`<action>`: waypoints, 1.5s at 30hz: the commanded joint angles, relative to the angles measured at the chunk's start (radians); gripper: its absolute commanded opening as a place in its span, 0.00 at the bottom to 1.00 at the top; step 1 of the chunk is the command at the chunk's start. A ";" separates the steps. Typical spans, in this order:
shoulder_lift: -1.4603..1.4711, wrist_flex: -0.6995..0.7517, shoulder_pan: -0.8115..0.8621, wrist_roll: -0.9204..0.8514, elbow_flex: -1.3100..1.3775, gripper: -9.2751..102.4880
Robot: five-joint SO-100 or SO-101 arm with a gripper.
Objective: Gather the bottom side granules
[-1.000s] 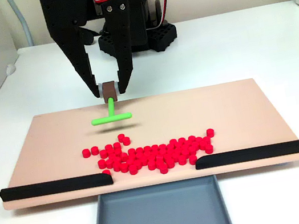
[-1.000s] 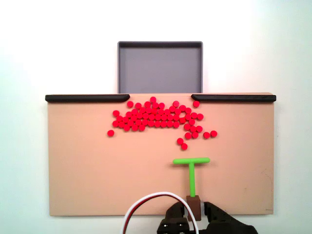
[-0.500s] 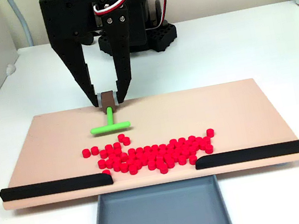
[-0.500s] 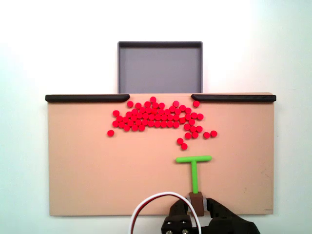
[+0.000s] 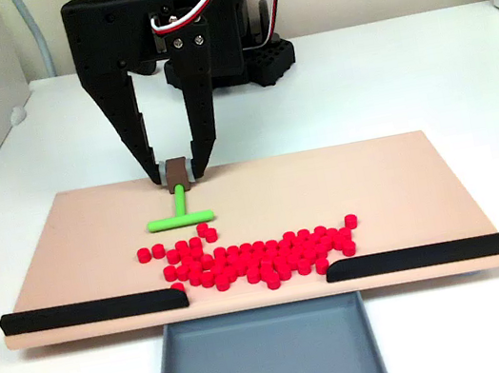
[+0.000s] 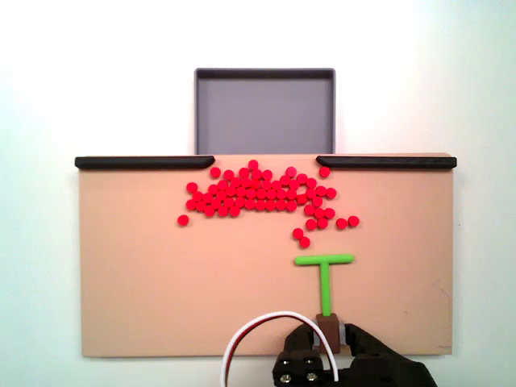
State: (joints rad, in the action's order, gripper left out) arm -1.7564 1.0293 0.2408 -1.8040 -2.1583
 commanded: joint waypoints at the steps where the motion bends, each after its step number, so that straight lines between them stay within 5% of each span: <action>1: 0.034 -0.003 -0.012 0.006 0.009 0.08; 28: 0.193 -0.051 -0.051 0.035 0.143 0.08; 45: 0.020 0.046 -0.095 0.098 0.143 0.08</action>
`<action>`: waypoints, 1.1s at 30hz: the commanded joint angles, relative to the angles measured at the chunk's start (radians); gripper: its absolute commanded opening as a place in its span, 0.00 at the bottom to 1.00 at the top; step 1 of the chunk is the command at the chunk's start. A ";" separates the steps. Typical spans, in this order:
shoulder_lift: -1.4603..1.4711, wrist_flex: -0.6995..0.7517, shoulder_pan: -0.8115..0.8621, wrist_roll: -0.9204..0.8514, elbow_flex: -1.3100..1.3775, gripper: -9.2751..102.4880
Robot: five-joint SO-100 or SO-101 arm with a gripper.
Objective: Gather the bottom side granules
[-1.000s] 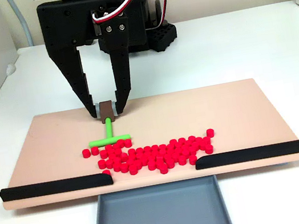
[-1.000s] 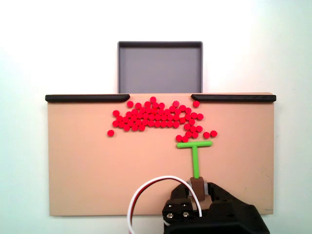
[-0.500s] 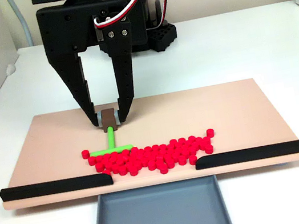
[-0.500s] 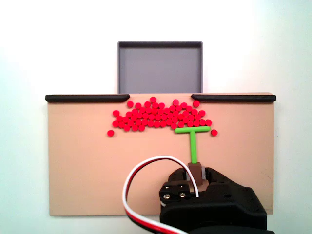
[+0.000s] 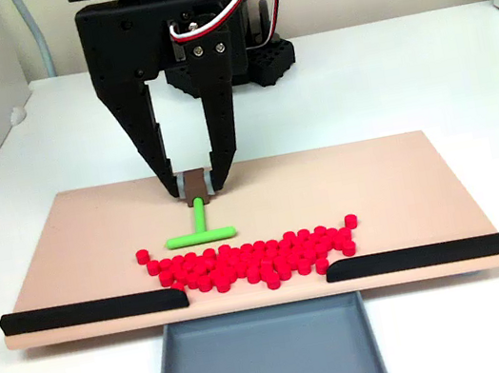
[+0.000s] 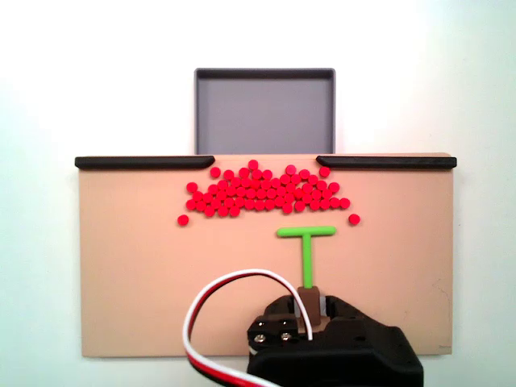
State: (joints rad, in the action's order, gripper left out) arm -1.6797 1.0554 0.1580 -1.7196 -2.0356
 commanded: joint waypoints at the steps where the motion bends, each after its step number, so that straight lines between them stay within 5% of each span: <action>1: -0.072 0.035 -0.015 0.018 0.020 0.08; 14: -0.199 0.318 -0.074 0.115 0.147 0.08; 33: -0.124 0.319 -0.137 0.192 0.193 0.08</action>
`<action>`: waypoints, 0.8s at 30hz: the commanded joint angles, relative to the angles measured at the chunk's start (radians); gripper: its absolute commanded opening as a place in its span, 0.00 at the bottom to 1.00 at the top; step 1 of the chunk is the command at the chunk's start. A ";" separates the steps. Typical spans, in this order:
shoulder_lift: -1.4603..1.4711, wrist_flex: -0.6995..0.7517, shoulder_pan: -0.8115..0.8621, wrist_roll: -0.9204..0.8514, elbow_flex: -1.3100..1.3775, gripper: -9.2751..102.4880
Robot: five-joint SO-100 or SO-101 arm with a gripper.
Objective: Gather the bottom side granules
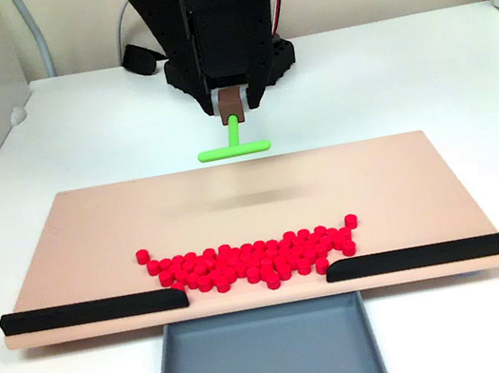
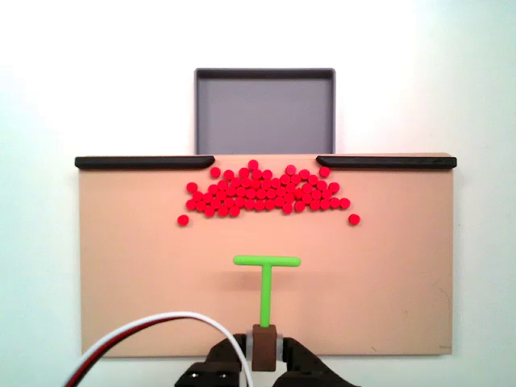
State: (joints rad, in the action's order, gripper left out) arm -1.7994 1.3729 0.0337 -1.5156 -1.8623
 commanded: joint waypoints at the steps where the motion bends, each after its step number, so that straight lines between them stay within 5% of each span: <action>1: -0.002 0.002 -0.012 -0.014 0.020 0.08; 24: -0.025 0.002 0.009 -0.072 0.018 0.08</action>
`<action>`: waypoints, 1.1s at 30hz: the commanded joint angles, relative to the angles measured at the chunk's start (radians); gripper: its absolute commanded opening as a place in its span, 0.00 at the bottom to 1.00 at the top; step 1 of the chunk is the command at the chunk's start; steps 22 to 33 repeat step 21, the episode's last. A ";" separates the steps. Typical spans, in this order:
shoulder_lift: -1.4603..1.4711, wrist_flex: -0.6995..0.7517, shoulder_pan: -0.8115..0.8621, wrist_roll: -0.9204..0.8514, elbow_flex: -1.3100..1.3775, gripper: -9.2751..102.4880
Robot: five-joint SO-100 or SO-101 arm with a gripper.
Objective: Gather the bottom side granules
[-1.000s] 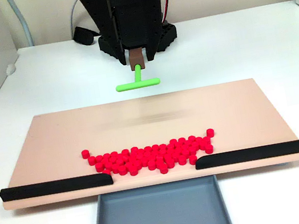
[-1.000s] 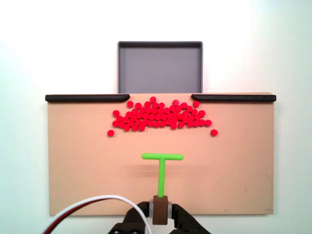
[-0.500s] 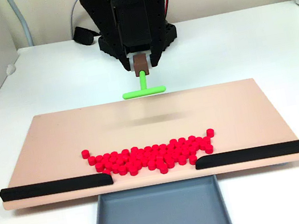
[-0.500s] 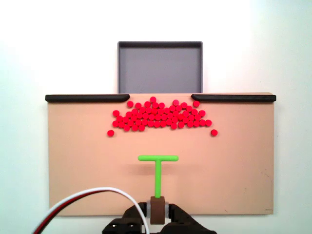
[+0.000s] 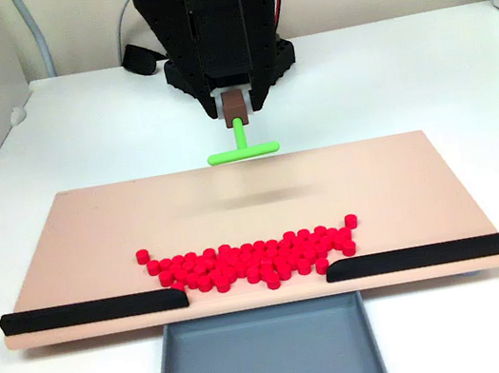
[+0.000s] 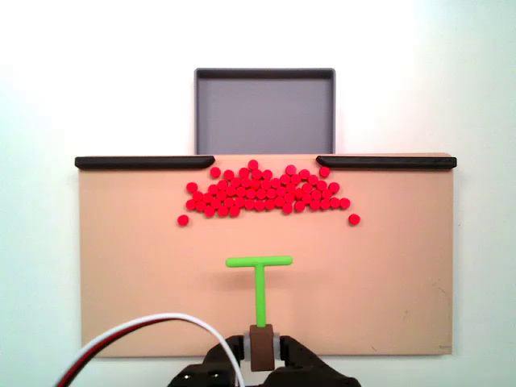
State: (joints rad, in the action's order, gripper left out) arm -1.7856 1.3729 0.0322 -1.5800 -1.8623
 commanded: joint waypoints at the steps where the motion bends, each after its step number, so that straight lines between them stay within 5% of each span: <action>1: -0.037 0.002 0.009 -0.008 0.018 0.08; 33: -0.043 0.002 0.023 -0.006 0.018 0.08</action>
